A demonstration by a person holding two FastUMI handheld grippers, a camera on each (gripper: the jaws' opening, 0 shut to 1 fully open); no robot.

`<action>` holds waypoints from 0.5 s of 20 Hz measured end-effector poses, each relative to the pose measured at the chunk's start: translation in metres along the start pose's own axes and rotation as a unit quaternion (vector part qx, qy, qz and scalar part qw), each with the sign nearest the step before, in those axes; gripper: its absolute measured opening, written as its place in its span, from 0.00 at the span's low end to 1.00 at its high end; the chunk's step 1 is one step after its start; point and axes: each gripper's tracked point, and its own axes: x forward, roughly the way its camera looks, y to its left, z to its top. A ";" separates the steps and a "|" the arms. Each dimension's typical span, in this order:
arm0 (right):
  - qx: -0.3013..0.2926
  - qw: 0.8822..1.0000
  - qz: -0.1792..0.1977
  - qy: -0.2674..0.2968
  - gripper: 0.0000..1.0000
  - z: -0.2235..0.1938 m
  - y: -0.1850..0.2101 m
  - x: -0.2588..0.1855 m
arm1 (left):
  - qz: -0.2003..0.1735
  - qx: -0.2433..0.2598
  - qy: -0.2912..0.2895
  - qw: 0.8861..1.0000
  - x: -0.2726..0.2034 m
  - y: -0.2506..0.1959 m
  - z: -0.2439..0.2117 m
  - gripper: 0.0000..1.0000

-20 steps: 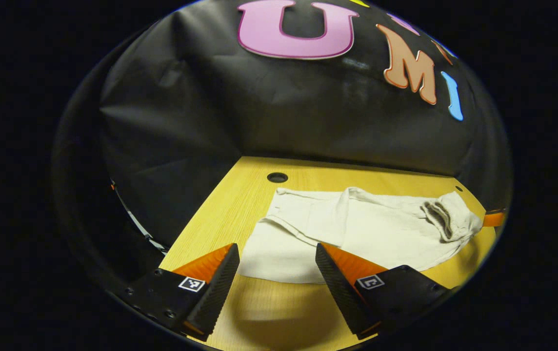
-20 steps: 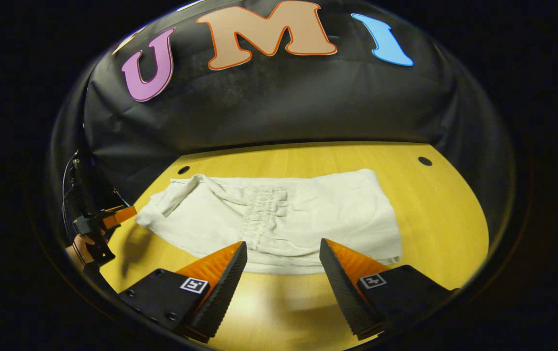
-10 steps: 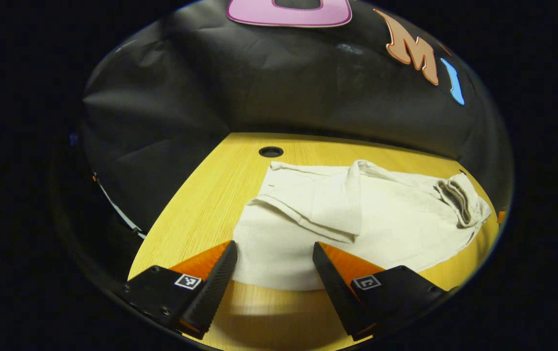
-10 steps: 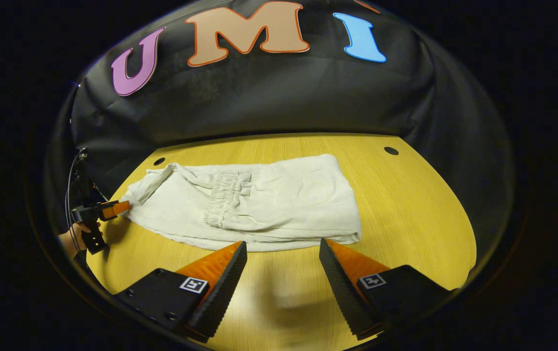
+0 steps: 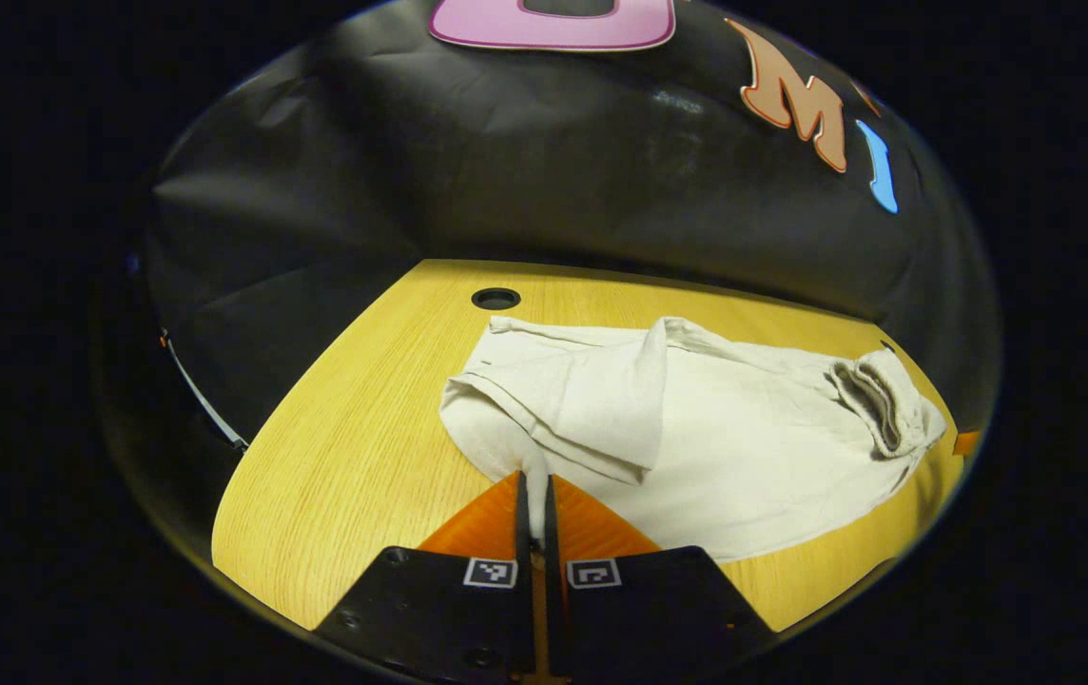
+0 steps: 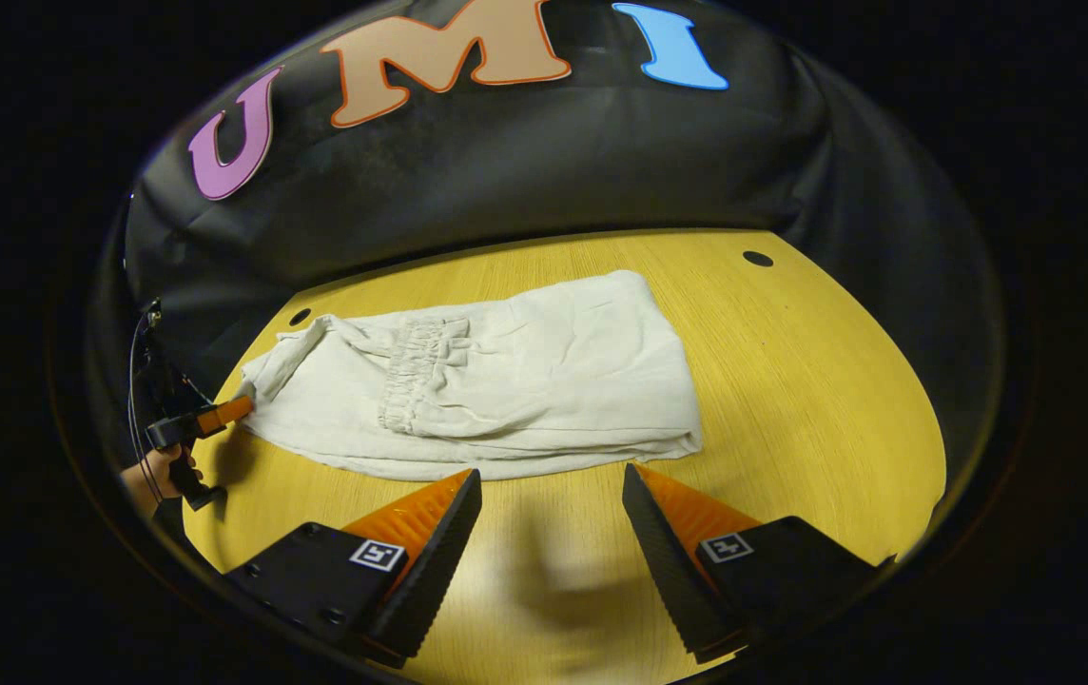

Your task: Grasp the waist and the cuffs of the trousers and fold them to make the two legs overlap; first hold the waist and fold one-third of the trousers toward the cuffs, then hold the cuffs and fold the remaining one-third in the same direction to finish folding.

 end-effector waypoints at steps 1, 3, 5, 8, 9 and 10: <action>0.007 1.000 0.001 -0.005 0.97 0.003 -0.002 0.000 | 0.002 0.001 0.001 1.000 -0.002 0.000 -0.001 0.04; 0.028 1.000 0.009 -0.005 0.96 0.007 -0.003 -0.002 | 0.024 0.004 0.017 1.000 -0.002 0.001 0.000 0.00; 0.028 1.000 0.007 -0.010 0.96 0.013 -0.012 -0.005 | 0.034 0.010 0.027 0.999 -0.004 -0.008 0.006 0.00; 0.013 1.000 0.001 -0.017 0.96 0.020 -0.031 -0.013 | 0.011 0.028 -0.003 1.000 -0.010 -0.044 0.041 0.00; 0.011 1.000 0.001 -0.020 0.96 0.021 -0.037 -0.016 | 0.003 0.035 -0.013 0.999 -0.012 -0.056 0.055 0.00; 0.010 1.000 0.000 -0.023 0.96 0.022 -0.043 -0.019 | -0.006 0.037 -0.023 0.999 -0.016 -0.071 0.069 0.00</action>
